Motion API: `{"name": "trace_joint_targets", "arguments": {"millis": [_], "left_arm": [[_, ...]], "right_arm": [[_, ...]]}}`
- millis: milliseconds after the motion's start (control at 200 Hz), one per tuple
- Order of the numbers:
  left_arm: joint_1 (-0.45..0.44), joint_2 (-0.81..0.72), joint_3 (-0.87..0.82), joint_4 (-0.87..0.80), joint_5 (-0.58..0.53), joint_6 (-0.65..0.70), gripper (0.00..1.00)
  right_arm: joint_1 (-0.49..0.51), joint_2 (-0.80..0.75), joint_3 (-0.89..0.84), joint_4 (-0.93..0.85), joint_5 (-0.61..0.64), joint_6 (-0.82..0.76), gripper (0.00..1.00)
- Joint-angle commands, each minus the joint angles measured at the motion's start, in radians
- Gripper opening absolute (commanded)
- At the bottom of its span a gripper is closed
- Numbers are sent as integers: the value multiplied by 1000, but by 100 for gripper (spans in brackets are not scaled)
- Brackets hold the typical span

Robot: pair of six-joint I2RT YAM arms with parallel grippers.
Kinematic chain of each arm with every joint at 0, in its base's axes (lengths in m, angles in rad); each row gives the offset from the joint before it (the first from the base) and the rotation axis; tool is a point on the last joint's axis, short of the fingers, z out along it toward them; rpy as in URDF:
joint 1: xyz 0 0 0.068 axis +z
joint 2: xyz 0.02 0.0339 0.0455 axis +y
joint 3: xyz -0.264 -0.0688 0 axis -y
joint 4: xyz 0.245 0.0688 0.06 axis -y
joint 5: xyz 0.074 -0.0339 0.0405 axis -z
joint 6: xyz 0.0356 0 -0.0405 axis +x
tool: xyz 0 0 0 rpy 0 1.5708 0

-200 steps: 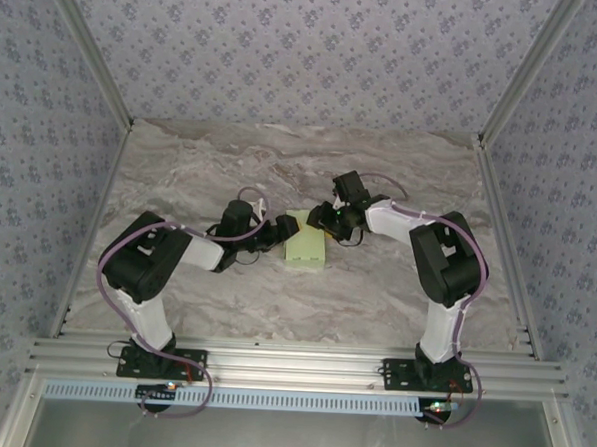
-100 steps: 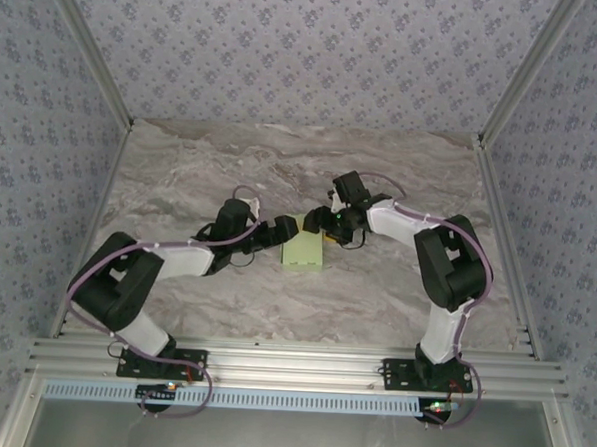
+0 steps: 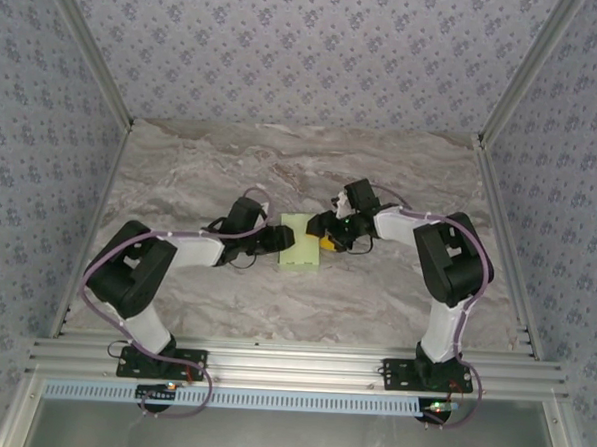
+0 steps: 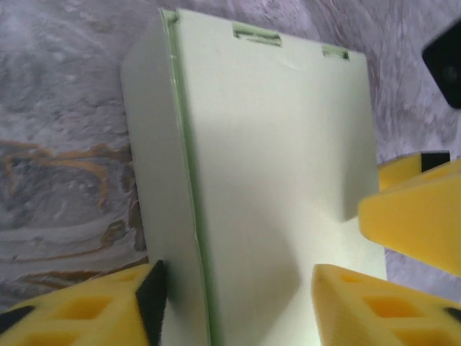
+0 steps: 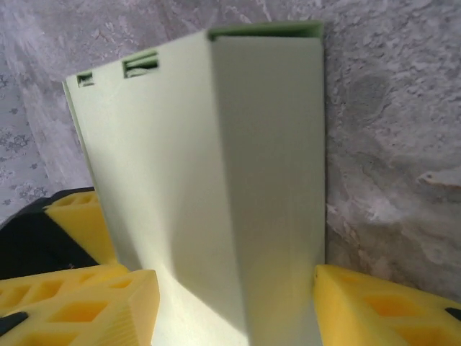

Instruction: Fold the paper box

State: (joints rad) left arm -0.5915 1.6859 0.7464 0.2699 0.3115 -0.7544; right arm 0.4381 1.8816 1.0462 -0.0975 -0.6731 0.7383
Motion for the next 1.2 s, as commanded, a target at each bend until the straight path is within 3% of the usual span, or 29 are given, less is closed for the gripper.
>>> {"name": "trace_joint_targets", "arguments": {"millis": [0, 190, 320, 660, 919, 1059, 1194], "left_arm": [[-12, 2, 50, -27, 28, 25, 36], [-43, -141, 71, -177, -80, 103, 34], [-51, -233, 77, -247, -119, 128, 39], [-30, -358, 105, -419, -214, 194, 42], [14, -294, 160, -416, -218, 239, 43], [26, -183, 260, -433, -188, 286, 43], [27, -112, 319, -436, -144, 290, 44]], "right_arm": [[12, 32, -25, 144, -115, 98, 59], [50, 60, -18, 161, -97, 127, 59], [106, 111, 18, 212, -97, 170, 60], [262, 312, 251, 391, -21, 429, 62], [269, 399, 237, 559, -10, 656, 57], [238, 370, 179, 537, 11, 637, 56], [182, 290, 114, 416, 49, 519, 57]]}}
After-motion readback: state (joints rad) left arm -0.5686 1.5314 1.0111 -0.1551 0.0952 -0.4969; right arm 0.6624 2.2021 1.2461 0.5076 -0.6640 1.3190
